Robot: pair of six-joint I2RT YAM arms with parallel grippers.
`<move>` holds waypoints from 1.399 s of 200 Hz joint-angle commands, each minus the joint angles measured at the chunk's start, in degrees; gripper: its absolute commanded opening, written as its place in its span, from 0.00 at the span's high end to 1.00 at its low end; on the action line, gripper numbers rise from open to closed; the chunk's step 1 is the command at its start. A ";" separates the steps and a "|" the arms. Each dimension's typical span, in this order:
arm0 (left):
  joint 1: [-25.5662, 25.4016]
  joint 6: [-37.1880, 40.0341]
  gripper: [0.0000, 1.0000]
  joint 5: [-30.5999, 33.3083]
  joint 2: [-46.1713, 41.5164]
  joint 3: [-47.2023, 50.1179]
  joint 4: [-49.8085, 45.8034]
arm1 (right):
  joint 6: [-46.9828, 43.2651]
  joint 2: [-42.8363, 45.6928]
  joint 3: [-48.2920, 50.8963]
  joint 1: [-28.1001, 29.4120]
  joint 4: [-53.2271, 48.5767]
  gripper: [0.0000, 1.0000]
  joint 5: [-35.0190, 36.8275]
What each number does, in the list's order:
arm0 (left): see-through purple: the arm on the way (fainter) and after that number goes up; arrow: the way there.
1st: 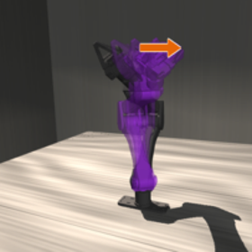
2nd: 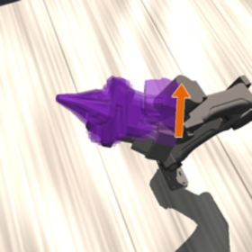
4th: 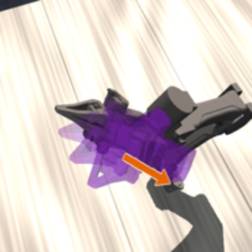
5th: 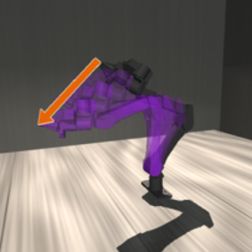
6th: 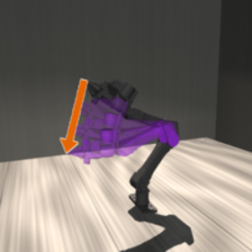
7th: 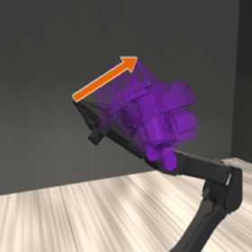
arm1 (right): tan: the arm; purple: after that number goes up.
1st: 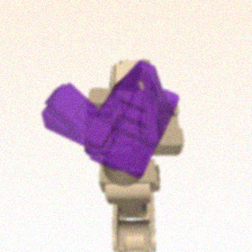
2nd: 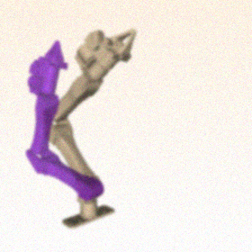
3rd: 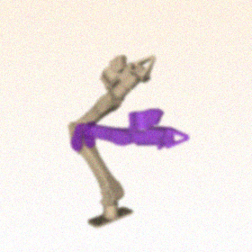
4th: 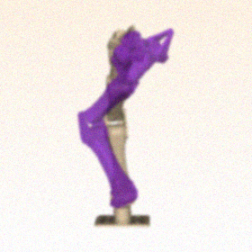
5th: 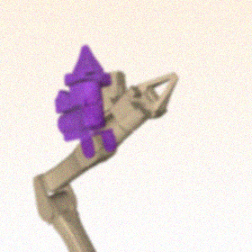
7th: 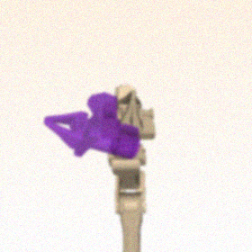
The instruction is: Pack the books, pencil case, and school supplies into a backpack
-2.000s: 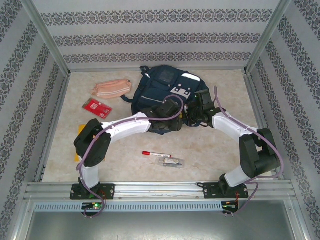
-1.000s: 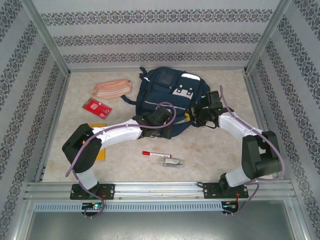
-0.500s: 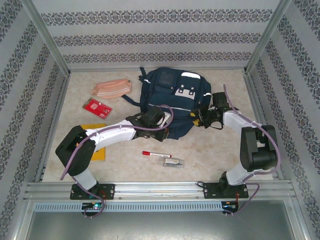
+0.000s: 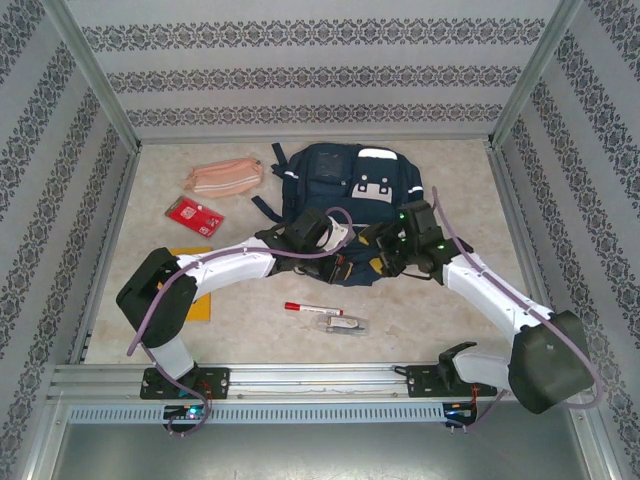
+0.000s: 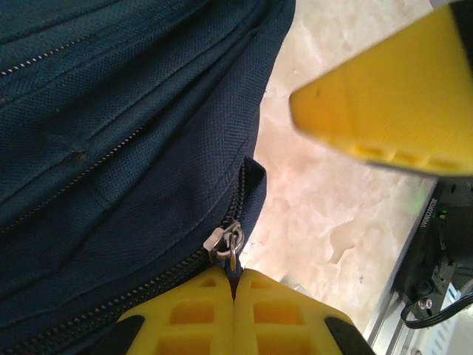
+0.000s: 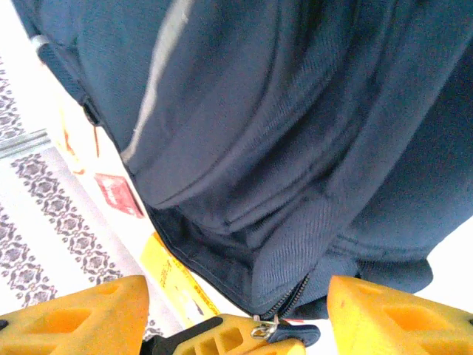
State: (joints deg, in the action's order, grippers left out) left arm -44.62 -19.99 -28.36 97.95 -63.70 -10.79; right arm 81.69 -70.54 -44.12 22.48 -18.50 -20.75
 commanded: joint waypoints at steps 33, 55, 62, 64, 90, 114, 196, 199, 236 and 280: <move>-0.13 0.68 1.00 -0.02 -0.56 1.01 5.05 | 3.74 -6.77 -0.13 1.55 0.51 0.62 7.28; 0.38 1.25 1.00 3.14 -1.26 1.12 3.85 | 2.72 -7.46 -0.02 1.95 0.41 0.88 8.31; 0.69 1.40 1.00 4.58 -1.89 1.23 3.15 | 2.33 -7.25 0.40 1.75 0.35 0.97 9.06; 0.86 1.43 1.00 4.97 -2.06 1.37 2.97 | 2.09 -7.20 0.47 1.66 0.30 0.99 9.13; 3.76 3.20 1.00 8.80 -4.58 4.22 1.68 | -4.82 -7.36 -0.33 -1.78 -1.39 1.00 9.15; 7.43 5.67 1.00 8.19 -6.81 6.98 0.41 | -15.71 -8.96 -2.42 -6.24 -2.54 1.00 7.54; 7.85 7.01 1.00 0.62 -3.75 5.90 4.18 | -23.64 -13.42 -9.91 -11.68 -6.85 0.55 -4.40; 7.74 6.65 1.00 0.12 -3.64 5.76 5.05 | -22.46 -12.59 -9.34 -11.36 -6.77 0.53 -4.20; 5.89 3.59 1.00 -4.75 -0.09 -0.25 7.57 | -7.63 -2.97 -3.52 -3.99 -7.74 0.45 4.50; 7.19 -1.62 0.72 -0.57 -1.23 0.86 3.90 | -0.69 -0.83 -5.19 0.51 -10.19 0.41 8.97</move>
State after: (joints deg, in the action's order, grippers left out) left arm -38.26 -16.29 -30.48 98.45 -65.12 -6.74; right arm 75.07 -72.12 -48.56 21.80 -25.56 -16.86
